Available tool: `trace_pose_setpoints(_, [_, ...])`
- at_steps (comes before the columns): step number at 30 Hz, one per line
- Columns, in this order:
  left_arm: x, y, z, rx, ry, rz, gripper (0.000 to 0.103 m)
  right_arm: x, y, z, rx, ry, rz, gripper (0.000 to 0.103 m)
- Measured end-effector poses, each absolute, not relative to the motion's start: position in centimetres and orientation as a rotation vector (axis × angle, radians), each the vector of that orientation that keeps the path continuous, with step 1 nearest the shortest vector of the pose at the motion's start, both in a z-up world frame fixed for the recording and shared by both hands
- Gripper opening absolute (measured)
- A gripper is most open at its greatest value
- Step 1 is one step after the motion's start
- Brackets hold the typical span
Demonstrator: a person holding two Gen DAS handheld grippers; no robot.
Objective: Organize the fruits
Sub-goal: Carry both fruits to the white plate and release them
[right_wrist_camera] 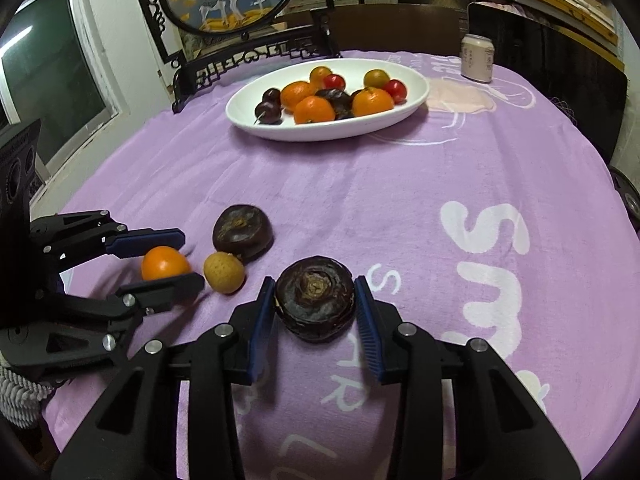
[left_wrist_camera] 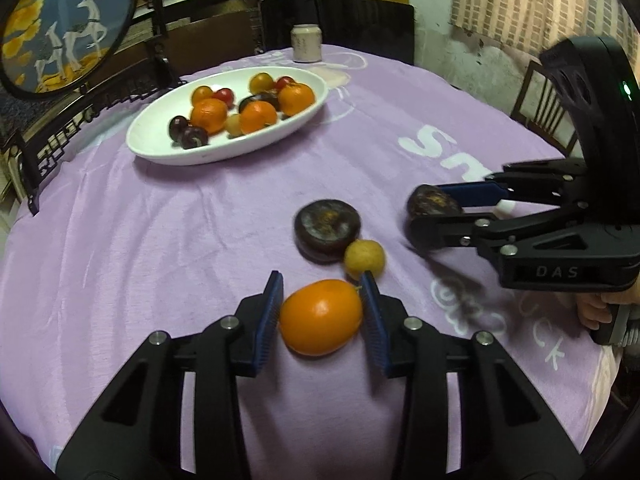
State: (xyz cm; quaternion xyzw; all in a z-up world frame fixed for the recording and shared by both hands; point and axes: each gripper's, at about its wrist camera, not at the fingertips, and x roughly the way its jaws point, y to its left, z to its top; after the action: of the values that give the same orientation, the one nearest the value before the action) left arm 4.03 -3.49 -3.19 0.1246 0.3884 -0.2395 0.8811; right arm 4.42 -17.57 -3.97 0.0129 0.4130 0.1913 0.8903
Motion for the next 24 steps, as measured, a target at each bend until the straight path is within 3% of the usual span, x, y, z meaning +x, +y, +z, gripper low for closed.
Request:
trace_pose_setpoints(6, [5.5, -2.2, -2.2, 0.217, 0.798, -0.453, 0.033, 4.6, -18.7, -3.0, 0.066, 0.826, 0.389, 0.040])
trace_pose_setpoints(16, [8.5, -0.8, -1.1, 0.154, 0.816, -0.447, 0.033, 7.3, -20.1, 0.0, 0.087, 0.784, 0.373, 0.040])
trace_pose_setpoints(19, [7.6, -0.5, -1.9, 0.173, 0.809, -0.431, 0.038, 7.4, -20.4, -0.9, 0.114, 0.798, 0.383, 0.040])
trace_pose_setpoints(23, [6.9, -0.6, -1.9, 0.150, 0.806, -0.479, 0.061, 7.6, -20.6, -2.3, 0.136, 0.841, 0.384, 0.040])
trace_pose_setpoints(24, [6.7, -0.9, -2.1, 0.183, 0.801, -0.468, 0.062, 7.5, -20.7, -2.2, 0.136, 0.835, 0.384, 0.040])
